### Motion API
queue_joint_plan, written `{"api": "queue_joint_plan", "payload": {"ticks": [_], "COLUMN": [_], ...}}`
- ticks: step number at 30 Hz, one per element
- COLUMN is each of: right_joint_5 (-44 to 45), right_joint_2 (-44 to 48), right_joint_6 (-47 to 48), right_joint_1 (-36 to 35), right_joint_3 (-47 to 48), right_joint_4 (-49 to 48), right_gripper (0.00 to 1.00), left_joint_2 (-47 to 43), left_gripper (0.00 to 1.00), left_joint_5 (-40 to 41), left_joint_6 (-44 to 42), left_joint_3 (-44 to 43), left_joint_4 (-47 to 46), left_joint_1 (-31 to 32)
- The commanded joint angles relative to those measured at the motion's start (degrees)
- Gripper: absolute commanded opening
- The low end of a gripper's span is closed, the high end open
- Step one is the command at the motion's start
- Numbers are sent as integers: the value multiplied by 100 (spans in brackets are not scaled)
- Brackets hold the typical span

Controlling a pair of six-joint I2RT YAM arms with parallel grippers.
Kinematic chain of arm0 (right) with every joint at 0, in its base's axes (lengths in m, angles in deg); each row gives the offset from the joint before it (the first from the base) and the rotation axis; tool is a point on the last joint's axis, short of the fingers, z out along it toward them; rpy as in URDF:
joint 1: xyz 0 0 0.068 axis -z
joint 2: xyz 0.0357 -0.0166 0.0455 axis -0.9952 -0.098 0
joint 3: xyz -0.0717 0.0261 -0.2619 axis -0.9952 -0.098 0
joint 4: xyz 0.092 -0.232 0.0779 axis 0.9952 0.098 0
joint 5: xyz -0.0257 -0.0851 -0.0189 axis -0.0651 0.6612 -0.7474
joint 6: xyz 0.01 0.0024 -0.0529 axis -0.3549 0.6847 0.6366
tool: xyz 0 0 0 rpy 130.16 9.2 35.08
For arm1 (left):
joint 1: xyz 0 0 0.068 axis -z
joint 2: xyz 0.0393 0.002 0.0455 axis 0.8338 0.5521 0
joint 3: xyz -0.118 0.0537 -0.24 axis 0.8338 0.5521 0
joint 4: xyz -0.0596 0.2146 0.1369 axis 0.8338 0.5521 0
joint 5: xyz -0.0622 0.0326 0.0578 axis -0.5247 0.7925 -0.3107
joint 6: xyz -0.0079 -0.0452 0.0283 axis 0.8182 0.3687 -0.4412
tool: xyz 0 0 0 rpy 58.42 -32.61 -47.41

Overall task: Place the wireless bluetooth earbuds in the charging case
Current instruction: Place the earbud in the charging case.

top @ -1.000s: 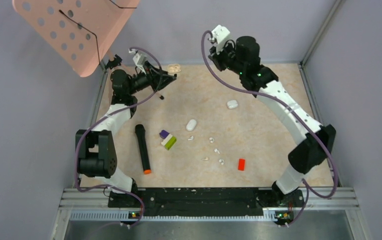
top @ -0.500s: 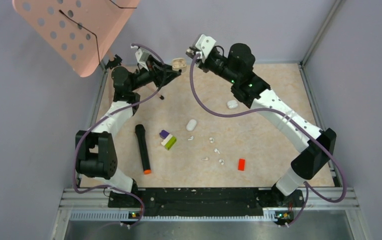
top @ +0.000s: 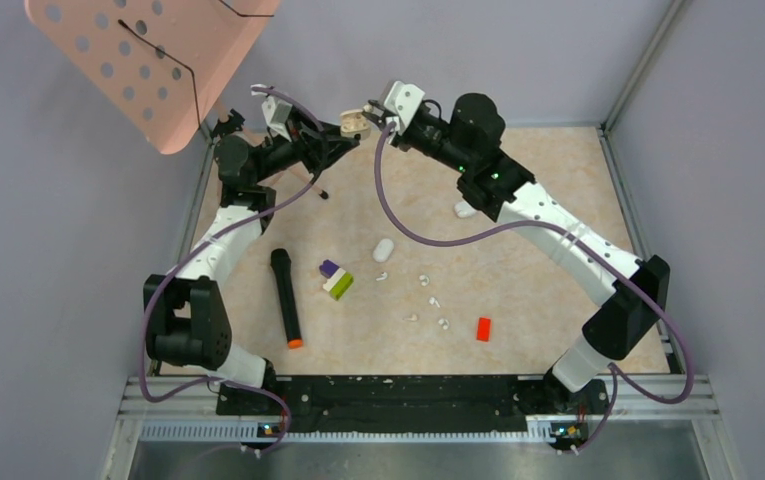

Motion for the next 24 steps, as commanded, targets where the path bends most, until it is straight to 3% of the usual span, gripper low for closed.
{"api": "queue_joint_plan", "payload": {"ticks": [1, 24], "right_joint_5": [-200, -238], "right_joint_2": [-29, -171], "right_joint_6": [40, 515], "right_joint_1": [-90, -106], "right_joint_3": [3, -103], "right_joint_4": [-300, -189], "right_gripper": [0, 0], "left_joint_2": [-242, -192], "left_gripper": [0, 0], "left_joint_5": [-7, 31], "left_joint_6": [13, 10], "left_joint_3": [-197, -221], "left_joint_4": [-285, -336], "left_joint_1": [24, 25]}}
